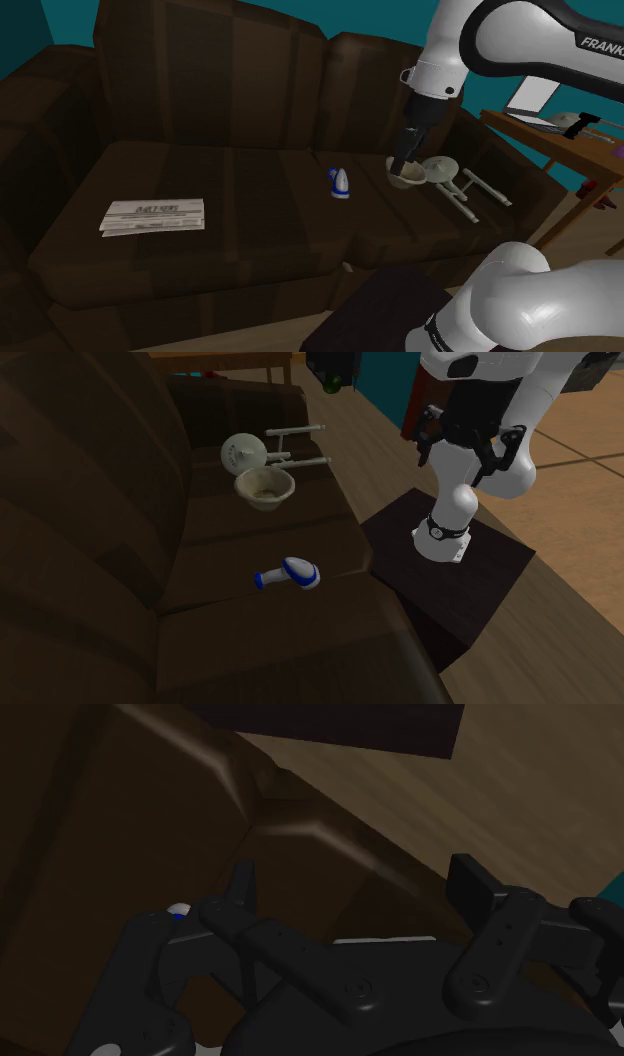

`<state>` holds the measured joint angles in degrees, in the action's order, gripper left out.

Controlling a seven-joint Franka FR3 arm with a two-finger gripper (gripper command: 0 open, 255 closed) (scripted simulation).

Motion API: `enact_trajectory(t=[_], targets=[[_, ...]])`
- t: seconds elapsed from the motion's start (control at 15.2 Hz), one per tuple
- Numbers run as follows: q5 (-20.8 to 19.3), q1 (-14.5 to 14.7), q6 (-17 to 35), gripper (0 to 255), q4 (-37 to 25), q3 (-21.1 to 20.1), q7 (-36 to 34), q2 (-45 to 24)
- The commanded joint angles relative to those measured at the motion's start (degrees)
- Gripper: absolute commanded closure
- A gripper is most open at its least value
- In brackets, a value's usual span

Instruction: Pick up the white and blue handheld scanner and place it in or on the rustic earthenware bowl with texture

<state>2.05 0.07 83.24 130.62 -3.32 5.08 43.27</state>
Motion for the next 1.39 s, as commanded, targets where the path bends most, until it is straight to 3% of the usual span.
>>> enact_trajectory(t=[0.0, 0.66, 1.32], targets=[[0.00, 0.00, 0.00, 0, 0.00, 0.00, 0.00, 0.00], [1.22, -4.78, 8.51, 0, -8.35, 3.03, -5.66, -22.28], [4.22, -8.65, 11.94, 0, -21.60, 7.08, -9.91, -44.41]])
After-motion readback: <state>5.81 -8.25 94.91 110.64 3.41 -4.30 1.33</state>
